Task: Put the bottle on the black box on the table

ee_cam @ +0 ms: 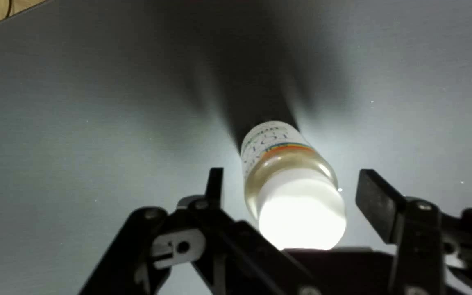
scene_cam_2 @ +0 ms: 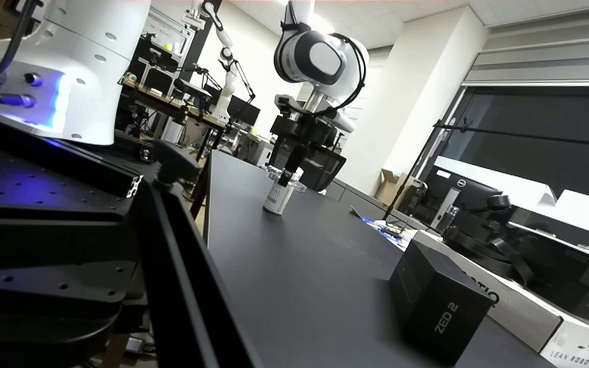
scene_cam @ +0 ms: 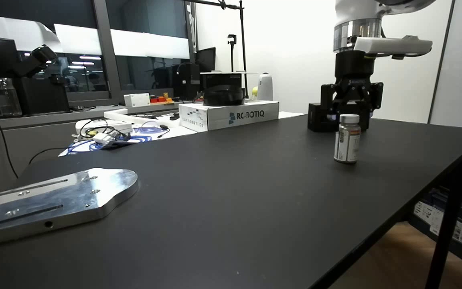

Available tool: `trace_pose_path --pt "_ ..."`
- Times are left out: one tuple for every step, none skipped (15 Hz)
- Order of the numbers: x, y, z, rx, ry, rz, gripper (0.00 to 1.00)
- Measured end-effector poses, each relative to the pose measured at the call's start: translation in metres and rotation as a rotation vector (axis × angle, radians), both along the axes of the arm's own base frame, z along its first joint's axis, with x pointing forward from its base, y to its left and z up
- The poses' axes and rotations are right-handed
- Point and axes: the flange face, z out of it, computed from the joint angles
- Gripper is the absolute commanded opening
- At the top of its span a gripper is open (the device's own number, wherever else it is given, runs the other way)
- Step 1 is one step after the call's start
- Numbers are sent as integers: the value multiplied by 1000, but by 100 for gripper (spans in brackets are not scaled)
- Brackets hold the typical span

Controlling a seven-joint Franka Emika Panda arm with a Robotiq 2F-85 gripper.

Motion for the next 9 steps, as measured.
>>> trace_pose_path --pt "1 2 7 3 -6 0 100" --pt "1 3 15 8 -10 -2 100" --pt "1 5 25 13 -15 -4 100" --pt "1 5 36 16 -17 -5 100" --pt "-1 6 45 20 -11 -6 100" --pt "-4 6 54 23 3 -5 100" --pt "-4 6 60 24 1 -2 100" --pt "-4 7 61 24 -3 -1 100" --pt "-4 6 59 24 1 -1 100"
